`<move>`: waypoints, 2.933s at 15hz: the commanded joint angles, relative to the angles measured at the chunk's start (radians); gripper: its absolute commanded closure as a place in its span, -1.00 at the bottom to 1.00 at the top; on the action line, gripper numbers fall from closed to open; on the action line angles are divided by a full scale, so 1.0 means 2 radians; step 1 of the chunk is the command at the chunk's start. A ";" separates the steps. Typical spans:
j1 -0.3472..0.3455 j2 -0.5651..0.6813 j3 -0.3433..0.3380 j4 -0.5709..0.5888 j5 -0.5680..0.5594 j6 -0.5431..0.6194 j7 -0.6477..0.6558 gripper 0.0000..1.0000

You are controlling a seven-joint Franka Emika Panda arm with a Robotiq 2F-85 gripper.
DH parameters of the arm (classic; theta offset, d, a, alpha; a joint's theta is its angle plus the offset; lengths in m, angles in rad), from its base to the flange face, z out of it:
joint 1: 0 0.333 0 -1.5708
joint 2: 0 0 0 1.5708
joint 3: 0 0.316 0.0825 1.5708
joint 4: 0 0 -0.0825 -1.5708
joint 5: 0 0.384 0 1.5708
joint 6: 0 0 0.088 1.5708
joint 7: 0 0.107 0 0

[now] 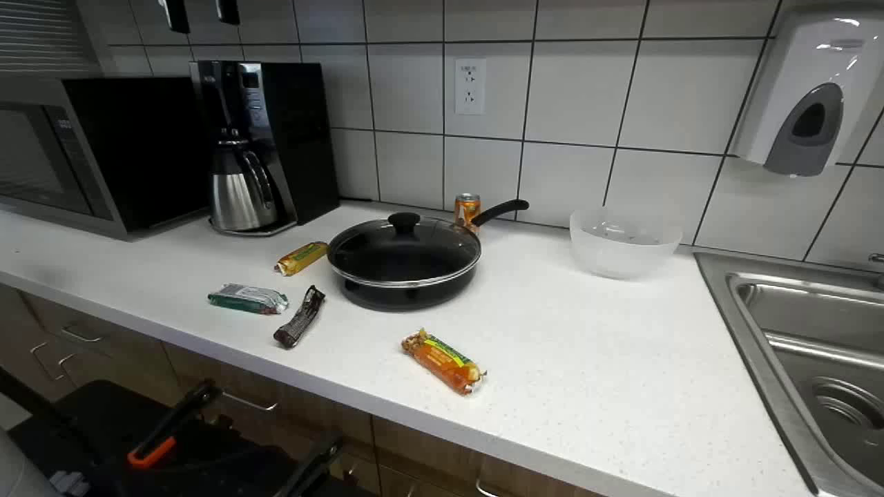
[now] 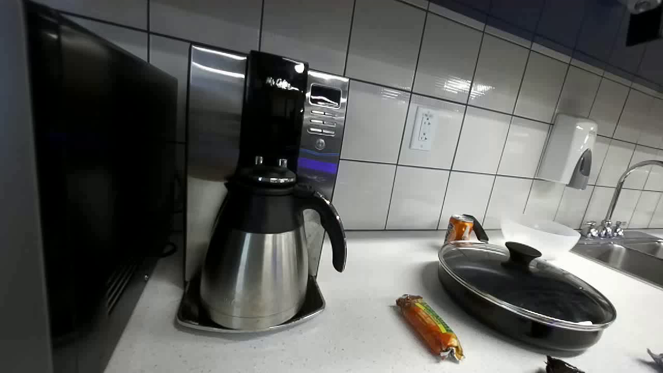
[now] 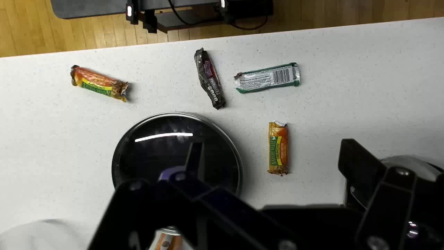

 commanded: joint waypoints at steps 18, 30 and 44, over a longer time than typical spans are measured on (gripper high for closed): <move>0.007 -0.004 0.000 -0.044 -0.008 0.041 0.009 -1.00; 0.009 0.006 -0.006 -0.142 -0.009 0.129 -0.004 -1.00; 0.003 0.032 -0.022 -0.216 -0.027 0.251 -0.010 -1.00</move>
